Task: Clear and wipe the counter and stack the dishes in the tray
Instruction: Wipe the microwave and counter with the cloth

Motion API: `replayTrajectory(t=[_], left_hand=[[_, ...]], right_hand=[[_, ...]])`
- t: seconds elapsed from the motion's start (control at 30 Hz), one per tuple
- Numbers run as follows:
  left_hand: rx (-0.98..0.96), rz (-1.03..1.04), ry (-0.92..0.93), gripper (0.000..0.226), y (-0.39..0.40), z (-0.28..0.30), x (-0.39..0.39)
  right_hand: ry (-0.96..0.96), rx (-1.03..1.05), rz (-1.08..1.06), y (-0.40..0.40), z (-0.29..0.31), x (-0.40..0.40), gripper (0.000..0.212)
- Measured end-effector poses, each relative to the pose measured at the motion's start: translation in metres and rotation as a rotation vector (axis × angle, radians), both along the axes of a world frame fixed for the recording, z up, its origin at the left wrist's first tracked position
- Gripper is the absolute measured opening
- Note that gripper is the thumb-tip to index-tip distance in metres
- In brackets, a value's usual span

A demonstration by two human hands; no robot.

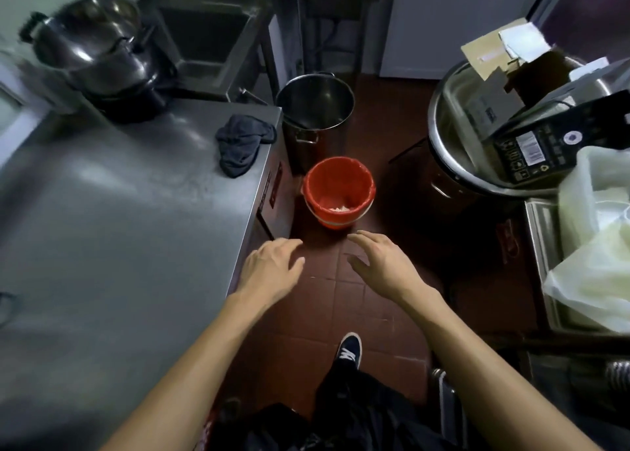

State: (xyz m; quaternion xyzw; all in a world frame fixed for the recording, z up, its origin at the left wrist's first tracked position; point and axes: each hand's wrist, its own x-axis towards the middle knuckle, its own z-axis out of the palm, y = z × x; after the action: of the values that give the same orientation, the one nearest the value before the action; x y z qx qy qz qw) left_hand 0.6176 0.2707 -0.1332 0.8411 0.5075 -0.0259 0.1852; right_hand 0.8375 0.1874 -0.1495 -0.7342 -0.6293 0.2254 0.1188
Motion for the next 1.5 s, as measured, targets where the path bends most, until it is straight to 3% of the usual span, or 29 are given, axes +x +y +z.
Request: replayTrajectory(t=[0.3,0.5,0.93,1.17,1.5], left_hand=[[-0.009,0.212,-0.067,0.044,0.071,-0.006,0.022],[0.008,0.333,-0.085,0.049,0.136,-0.028,0.000],[0.002,0.480,-0.178,0.053,0.296,-0.047,-0.019],[-0.064,0.574,-0.128,0.058,0.332,-0.066,-0.012],[-0.200,0.768,0.101,0.079,0.360,-0.100,0.028]], right_hand=[[-0.004,-0.014,0.193,0.106,-0.002,0.027,0.057],[-0.016,-0.092,0.269,0.182,-0.022,0.028,0.074],[-0.091,-0.106,0.427,0.372,-0.023,-0.017,0.066],[-0.111,-0.146,0.577,0.452,-0.047,-0.025,0.072],[-0.203,-0.170,0.941,0.556,-0.082,-0.038,0.086]])
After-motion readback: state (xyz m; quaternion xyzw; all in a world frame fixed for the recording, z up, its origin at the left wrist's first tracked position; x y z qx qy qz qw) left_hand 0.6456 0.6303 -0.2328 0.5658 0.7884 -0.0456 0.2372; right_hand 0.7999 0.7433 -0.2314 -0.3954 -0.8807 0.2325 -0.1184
